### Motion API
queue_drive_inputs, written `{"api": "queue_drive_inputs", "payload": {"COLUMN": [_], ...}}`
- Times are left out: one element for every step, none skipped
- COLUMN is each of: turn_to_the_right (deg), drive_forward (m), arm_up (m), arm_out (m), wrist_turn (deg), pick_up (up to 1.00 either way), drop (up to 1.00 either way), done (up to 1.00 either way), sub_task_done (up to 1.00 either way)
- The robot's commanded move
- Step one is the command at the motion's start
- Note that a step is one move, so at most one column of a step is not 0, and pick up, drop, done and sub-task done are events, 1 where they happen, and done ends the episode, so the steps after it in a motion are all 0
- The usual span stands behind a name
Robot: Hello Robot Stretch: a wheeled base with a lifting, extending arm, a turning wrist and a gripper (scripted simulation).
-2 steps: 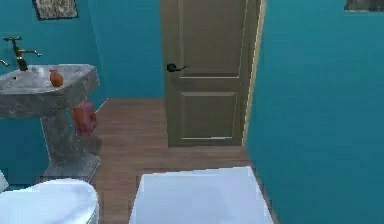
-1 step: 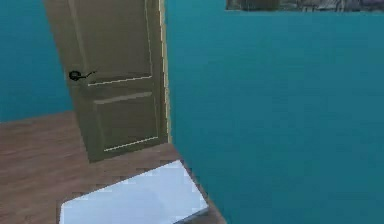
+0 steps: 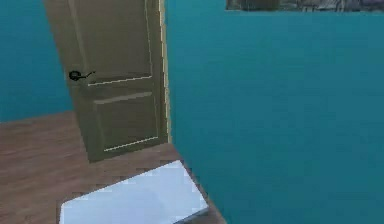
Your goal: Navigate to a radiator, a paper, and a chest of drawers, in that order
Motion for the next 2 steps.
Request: {"api": "queue_drive_inputs", "payload": {"turn_to_the_right": [45.0,45.0], "drive_forward": [0.00,0.00], "arm_up": [0.00,0.00], "arm_out": [0.00,0.00], "wrist_turn": [0.0,0.0], "pick_up": [0.00,0.00], "drop": [0.00,0.00], "done": [0.00,0.00], "sub_task_done": [0.00,0.00]}}
